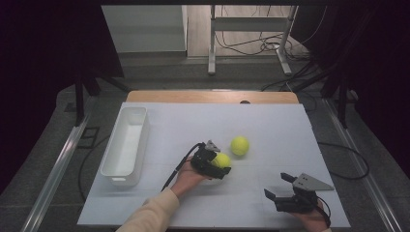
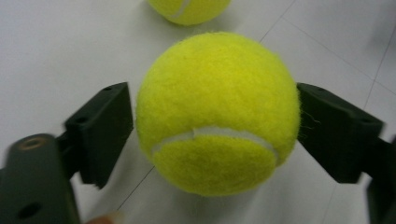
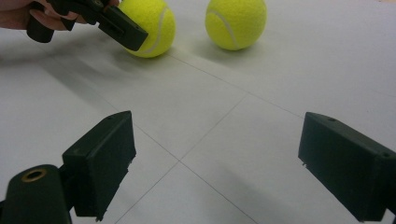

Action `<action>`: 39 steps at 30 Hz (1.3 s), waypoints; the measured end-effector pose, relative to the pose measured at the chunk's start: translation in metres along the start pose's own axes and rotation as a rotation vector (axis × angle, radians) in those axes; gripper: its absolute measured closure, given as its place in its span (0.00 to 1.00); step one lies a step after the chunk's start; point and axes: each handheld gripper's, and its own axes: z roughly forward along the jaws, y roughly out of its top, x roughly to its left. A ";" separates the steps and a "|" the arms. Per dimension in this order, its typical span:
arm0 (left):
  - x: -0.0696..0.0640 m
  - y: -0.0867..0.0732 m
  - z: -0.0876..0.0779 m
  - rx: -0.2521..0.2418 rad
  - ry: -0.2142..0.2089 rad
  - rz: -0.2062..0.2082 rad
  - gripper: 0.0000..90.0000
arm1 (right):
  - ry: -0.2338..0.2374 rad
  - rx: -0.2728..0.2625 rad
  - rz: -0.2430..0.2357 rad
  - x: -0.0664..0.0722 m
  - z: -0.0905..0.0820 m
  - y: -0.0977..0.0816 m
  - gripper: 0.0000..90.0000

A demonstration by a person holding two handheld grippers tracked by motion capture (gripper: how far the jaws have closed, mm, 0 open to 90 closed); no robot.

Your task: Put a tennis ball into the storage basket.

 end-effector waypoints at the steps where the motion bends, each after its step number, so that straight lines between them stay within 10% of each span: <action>1: 0.000 0.000 0.000 -0.002 0.001 0.003 0.27 | 0.000 0.000 0.000 0.000 0.000 0.000 0.12; 39: 0.001 0.004 -0.046 -0.146 -0.010 0.008 0.29 | -0.007 0.000 -0.004 0.000 -0.002 0.001 0.12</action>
